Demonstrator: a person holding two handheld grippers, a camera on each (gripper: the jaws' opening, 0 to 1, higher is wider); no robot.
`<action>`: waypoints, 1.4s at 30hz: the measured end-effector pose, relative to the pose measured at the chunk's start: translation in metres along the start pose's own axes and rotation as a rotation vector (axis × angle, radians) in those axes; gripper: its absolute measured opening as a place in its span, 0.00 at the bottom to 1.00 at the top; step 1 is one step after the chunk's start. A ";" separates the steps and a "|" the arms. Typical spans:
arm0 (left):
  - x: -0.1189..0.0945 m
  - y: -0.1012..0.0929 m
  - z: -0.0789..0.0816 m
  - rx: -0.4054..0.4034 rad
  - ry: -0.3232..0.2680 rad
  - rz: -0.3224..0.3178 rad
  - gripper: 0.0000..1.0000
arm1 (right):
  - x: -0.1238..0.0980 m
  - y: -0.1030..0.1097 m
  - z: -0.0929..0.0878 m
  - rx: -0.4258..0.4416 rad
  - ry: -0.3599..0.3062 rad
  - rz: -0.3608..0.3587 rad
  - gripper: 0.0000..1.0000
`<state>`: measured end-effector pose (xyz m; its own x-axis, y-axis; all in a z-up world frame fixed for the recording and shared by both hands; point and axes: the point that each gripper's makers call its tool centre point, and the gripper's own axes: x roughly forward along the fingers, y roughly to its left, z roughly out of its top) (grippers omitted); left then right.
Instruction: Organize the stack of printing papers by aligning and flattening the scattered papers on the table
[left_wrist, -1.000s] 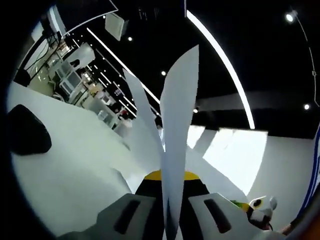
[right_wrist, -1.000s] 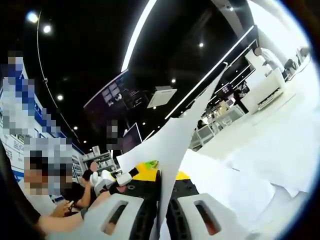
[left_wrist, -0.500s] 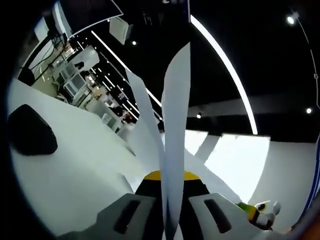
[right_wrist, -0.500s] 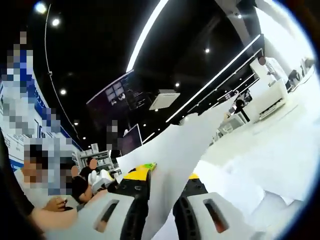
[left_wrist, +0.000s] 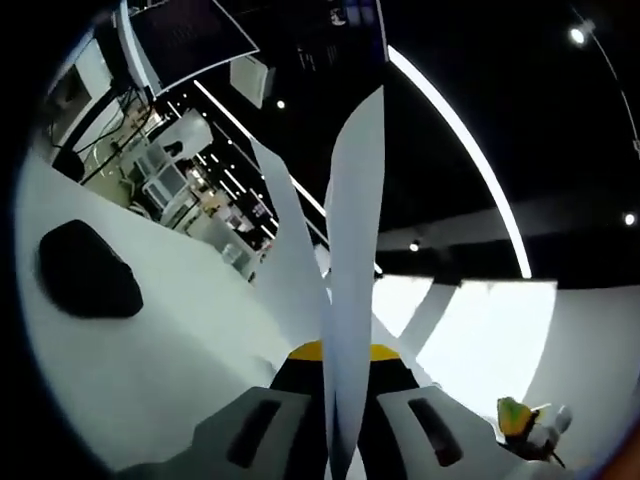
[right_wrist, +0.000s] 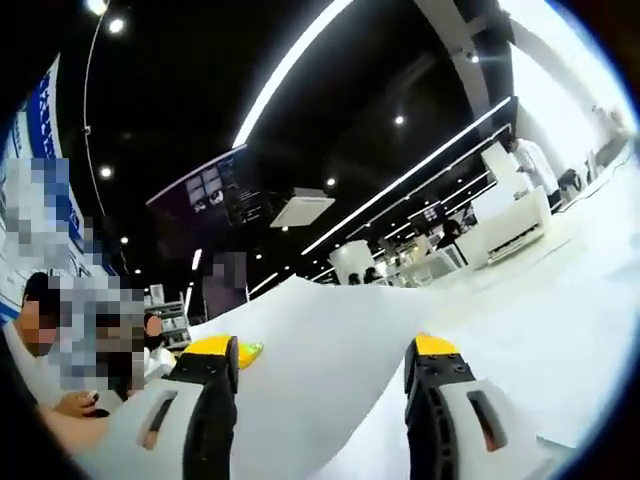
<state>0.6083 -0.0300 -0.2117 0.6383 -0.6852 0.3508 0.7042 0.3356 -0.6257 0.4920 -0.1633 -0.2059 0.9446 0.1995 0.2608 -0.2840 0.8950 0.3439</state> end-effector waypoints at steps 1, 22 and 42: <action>-0.001 0.002 0.001 -0.007 -0.004 0.004 0.06 | -0.001 0.000 0.001 -0.007 -0.004 -0.002 0.73; -0.003 0.018 0.004 -0.040 -0.019 0.055 0.06 | -0.024 -0.031 0.026 -0.163 -0.031 -0.068 0.88; -0.004 0.017 0.000 -0.046 -0.008 0.056 0.06 | -0.064 -0.116 0.061 -0.196 -0.035 -0.245 0.88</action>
<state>0.6177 -0.0219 -0.2234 0.6787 -0.6611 0.3198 0.6524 0.3429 -0.6759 0.4540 -0.3043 -0.2073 0.9737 -0.0426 0.2238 -0.0082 0.9752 0.2211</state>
